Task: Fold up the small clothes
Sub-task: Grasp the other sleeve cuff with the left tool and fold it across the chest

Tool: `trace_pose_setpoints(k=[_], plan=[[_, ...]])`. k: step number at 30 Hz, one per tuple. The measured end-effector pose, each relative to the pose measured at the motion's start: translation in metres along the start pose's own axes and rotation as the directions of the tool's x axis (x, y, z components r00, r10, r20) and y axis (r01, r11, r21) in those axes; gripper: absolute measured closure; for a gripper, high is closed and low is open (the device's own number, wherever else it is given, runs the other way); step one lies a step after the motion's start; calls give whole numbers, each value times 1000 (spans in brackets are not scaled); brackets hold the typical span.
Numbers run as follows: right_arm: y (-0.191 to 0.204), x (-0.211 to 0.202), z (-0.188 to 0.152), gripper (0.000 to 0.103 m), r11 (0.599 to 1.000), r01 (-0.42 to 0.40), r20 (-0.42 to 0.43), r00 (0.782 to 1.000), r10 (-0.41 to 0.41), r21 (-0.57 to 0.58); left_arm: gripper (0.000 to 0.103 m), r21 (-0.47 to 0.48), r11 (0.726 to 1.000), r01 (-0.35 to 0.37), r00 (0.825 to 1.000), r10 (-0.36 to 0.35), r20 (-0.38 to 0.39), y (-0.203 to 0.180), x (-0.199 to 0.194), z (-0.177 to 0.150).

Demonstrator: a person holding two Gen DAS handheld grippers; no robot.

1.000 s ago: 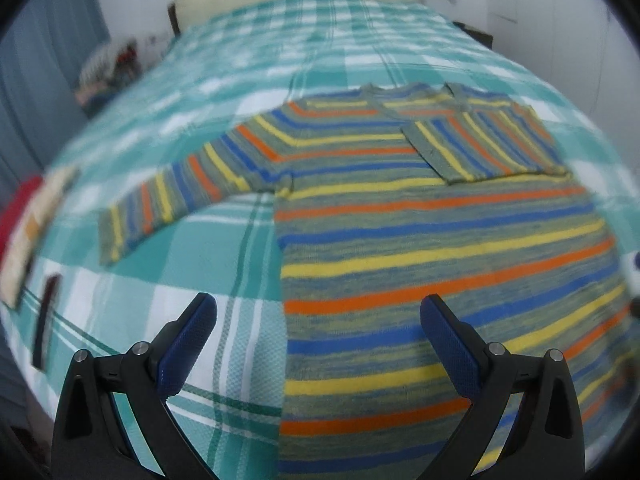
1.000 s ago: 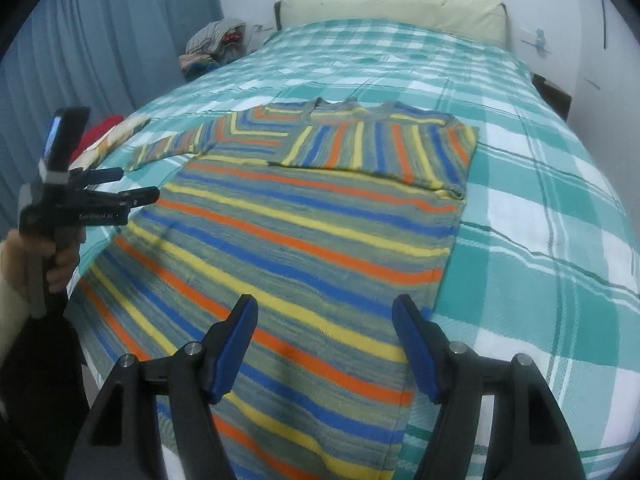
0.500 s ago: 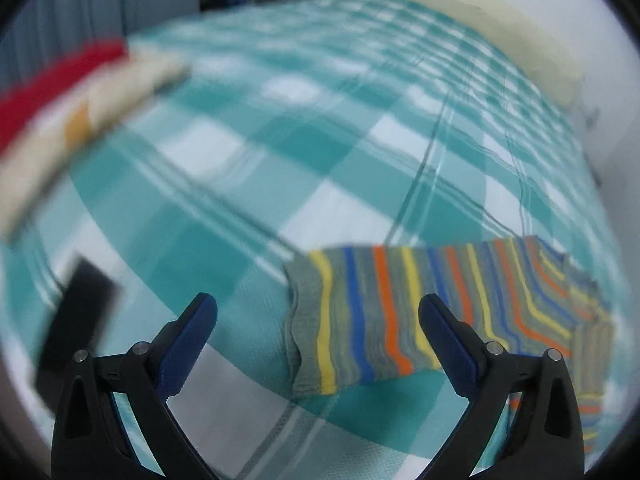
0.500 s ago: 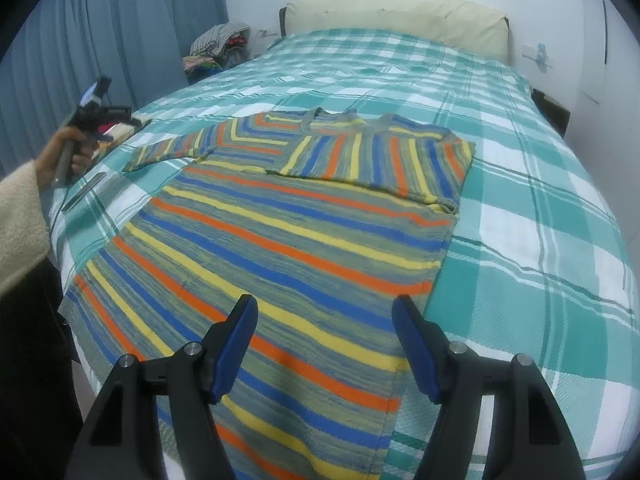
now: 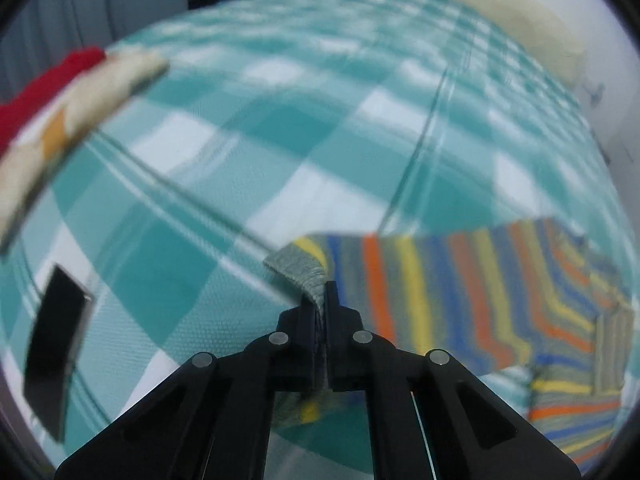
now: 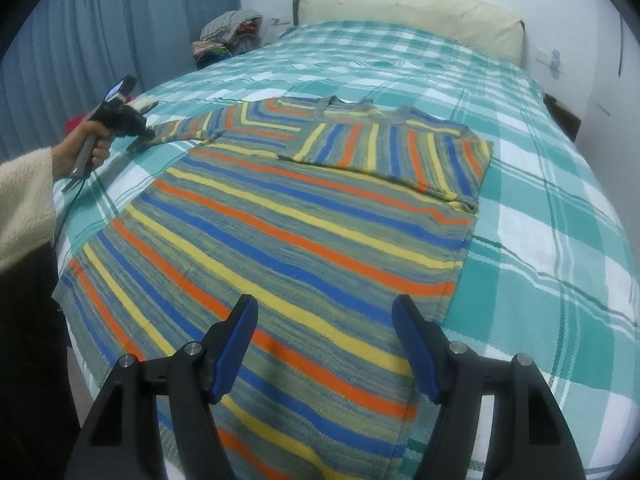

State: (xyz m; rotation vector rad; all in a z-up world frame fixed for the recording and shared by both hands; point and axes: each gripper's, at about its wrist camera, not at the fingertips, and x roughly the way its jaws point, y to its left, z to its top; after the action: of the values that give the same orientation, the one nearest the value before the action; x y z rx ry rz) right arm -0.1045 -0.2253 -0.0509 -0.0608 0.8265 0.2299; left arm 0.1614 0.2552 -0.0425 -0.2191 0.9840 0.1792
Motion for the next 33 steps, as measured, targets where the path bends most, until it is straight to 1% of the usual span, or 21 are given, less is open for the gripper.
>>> trace_pose_setpoints(k=[2,3,5,6,7,9,10,12,13,17,20,22,23,24,25,26,27,29,30,32,33], plan=[[-1,-7,2,34,1000,-15,23,1000,14,11,101,53,998,34,998,-37,51,-29,-32,9],[-2,-10,3,34,1000,-22,33,999,21,18,101,101,994,48,996,-54,65,-48,-46,12],[-4,-14,6,34,998,-41,49,998,39,36,101,207,975,74,992,-93,82,-93,-70,15],[-6,-17,8,34,997,-55,59,997,52,50,101,253,963,87,990,-112,85,-113,-78,15],[-7,-18,9,34,997,-60,64,996,57,55,101,320,941,111,986,-146,86,-146,-88,14],[-8,-24,11,34,996,-65,83,995,60,61,101,396,906,150,977,-196,78,-188,-98,8],[-7,-27,12,34,997,-58,93,994,53,57,101,434,883,180,972,-229,62,-214,-100,3],[-7,-30,11,34,998,-44,101,994,39,49,101,482,849,218,964,-264,29,-251,-99,-9],[-8,-32,10,34,998,-36,102,994,31,47,101,510,826,238,960,-281,7,-274,-95,-18],[-15,-34,7,34,997,-35,97,995,28,67,101,585,764,273,953,-298,-56,-330,-81,-50],[-22,-34,5,34,995,-46,94,995,37,88,101,607,740,289,952,-290,-100,-356,-66,-70],[-24,-35,4,34,994,-47,92,995,39,95,101,610,734,297,952,-279,-128,-366,-56,-81],[-24,-34,4,34,994,-48,91,995,39,96,97,614,729,303,951,-271,-149,-371,-49,-86],[-25,-34,4,34,994,-49,91,995,41,97,88,615,726,307,951,-264,-162,-372,-46,-90],[-25,-34,4,34,994,-51,89,995,42,98,76,616,725,308,951,-252,-179,-374,-40,-94],[-25,-33,4,34,994,-52,88,995,43,99,43,618,725,305,952,-242,-187,-374,-38,-97],[-25,-33,5,34,994,-54,87,995,45,100,26,619,723,305,952,-250,-177,-373,-39,-99],[-25,-34,5,34,994,-57,88,995,48,98,20,625,719,304,948,-295,-121,-361,-49,-97],[-25,-33,5,34,994,-57,88,995,49,96,19,625,720,303,947,-301,-112,-357,-51,-94],[-23,-33,4,34,994,-59,85,995,51,94,19,605,743,287,952,-290,-95,-339,-52,-83],[-23,-32,4,34,994,-60,82,995,53,92,19,589,761,271,958,-273,-87,-326,-50,-77]])
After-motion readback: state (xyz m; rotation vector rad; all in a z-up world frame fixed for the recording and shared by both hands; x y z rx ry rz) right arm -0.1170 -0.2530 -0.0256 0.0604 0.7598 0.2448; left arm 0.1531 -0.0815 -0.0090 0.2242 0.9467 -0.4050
